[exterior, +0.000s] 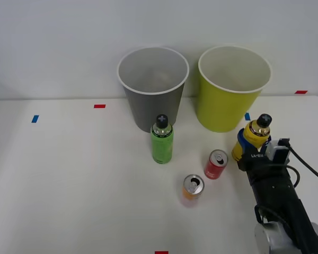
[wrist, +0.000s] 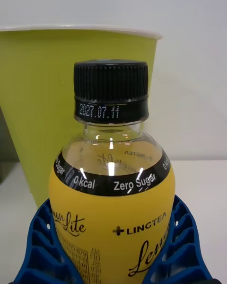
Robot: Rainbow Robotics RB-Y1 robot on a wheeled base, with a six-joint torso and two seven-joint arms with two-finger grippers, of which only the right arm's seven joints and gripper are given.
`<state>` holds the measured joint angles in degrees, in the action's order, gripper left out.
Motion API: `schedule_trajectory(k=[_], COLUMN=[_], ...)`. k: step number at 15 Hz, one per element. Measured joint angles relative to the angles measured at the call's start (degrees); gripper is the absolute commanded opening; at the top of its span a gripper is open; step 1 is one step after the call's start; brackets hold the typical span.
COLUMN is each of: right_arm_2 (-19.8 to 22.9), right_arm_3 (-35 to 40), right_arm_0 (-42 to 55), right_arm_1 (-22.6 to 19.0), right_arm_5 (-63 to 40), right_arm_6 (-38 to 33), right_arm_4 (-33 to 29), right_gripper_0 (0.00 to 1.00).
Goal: Put cans in the gray bin, plastic bottles in the light green bin
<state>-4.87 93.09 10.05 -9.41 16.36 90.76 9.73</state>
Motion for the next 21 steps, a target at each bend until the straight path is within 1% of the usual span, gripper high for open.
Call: schedule_trajectory(k=[12,16,19,21], right_arm_2=[-0.2,-0.6,-1.3,-2.0], right_arm_3=[0.0,0.3,3.0,6.3], right_arm_0=[0.7,1.3,2.2,3.3], right_arm_1=[-0.6,-2.2,-3.5,-3.7], right_arm_5=[1.5,3.1,3.1,3.1], right_arm_6=[-1.4,-2.4,-3.7,-7.3], right_arm_4=[0.6,0.6,0.6,0.6], right_gripper_0=[0.00,0.00,0.00,0.00])
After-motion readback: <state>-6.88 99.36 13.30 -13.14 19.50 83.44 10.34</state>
